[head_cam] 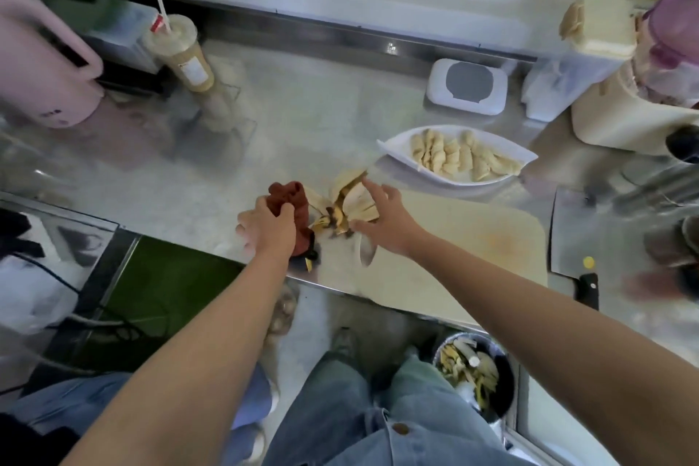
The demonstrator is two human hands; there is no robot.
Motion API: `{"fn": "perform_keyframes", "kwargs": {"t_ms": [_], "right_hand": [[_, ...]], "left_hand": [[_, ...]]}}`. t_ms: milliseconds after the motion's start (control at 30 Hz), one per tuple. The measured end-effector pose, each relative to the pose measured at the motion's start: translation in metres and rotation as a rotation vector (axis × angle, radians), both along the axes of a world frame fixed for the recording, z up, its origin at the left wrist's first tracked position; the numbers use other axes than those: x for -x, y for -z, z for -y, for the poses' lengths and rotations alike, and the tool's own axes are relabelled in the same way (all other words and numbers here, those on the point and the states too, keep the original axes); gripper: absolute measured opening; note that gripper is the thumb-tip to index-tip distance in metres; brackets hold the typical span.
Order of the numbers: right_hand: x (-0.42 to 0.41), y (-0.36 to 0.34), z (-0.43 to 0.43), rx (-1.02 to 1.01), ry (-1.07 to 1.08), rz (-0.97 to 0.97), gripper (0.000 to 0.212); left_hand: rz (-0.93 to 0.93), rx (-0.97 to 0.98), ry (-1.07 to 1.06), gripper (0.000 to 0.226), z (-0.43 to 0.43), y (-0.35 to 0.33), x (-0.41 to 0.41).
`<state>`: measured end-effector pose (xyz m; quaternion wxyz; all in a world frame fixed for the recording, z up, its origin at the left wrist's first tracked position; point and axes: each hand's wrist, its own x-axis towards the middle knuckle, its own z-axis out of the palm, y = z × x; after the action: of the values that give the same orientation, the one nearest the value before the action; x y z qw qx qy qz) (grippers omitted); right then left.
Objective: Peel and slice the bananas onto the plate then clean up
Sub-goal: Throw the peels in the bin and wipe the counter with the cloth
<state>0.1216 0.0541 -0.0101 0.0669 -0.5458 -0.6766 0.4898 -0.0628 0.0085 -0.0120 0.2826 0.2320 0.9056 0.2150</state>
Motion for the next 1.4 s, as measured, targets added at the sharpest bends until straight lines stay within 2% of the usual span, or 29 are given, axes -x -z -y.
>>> {"fn": "perform_keyframes", "kwargs": {"t_ms": [100, 200, 333, 500, 633, 767, 867, 967, 1033, 1067, 1167, 1200, 1233, 1333, 1400], "right_hand": [[0.027, 0.006, -0.002, -0.03, -0.12, 0.17, 0.096], [0.048, 0.014, -0.001, -0.167, -0.203, 0.417, 0.098], [0.064, 0.029, 0.003, -0.338, -0.213, 0.583, 0.082], [0.067, 0.039, -0.002, -0.419, -0.23, 0.6, 0.066], [0.062, 0.04, -0.008, -0.361, -0.046, 0.369, 0.042], [0.043, 0.034, -0.023, -0.143, 0.233, 0.045, 0.024], [0.029, 0.025, -0.023, 0.076, 0.454, -0.209, 0.019], [0.015, 0.024, -0.022, 0.226, 0.573, -0.367, 0.026], [0.005, 0.024, -0.02, 0.274, 0.613, -0.424, 0.029], [0.002, 0.022, -0.017, 0.301, 0.634, -0.455, 0.029], [-0.004, 0.02, -0.009, 0.354, 0.627, -0.487, 0.032], [-0.005, 0.019, -0.007, 0.371, 0.598, -0.474, 0.032], [-0.006, 0.019, -0.006, 0.389, 0.565, -0.462, 0.033], [-0.012, 0.015, -0.003, 0.412, 0.45, -0.442, 0.036], [-0.018, 0.006, 0.001, 0.412, 0.355, -0.46, 0.042]], "left_hand": [[-0.092, 0.098, 0.052, 0.046, -0.002, 0.006, 0.014], [-0.159, -0.003, 0.097, 0.05, -0.002, 0.012, 0.024], [-0.182, -0.13, 0.287, 0.026, 0.0, 0.017, 0.032], [-0.173, -0.12, 0.355, 0.022, -0.003, 0.023, 0.035], [-0.209, -0.147, 0.37, 0.023, -0.003, 0.022, 0.036], [-0.319, -0.262, 0.429, 0.023, -0.006, 0.017, 0.033], [-0.307, -0.319, 0.55, 0.017, -0.01, 0.018, 0.025], [-0.144, -0.328, 0.599, 0.015, -0.016, 0.017, 0.01], [0.002, -0.268, 0.578, 0.014, -0.022, 0.016, -0.003], [0.157, -0.216, 0.534, 0.02, -0.026, 0.015, -0.012], [0.823, -0.035, 0.246, 0.046, -0.034, 0.002, -0.037], [0.932, -0.02, 0.191, 0.049, -0.035, 0.003, -0.043], [0.96, -0.032, 0.183, 0.045, -0.036, 0.005, -0.047], [0.833, -0.074, 0.252, 0.023, -0.036, 0.019, -0.053], [0.797, -0.067, 0.25, 0.024, -0.036, 0.025, -0.054]]}}
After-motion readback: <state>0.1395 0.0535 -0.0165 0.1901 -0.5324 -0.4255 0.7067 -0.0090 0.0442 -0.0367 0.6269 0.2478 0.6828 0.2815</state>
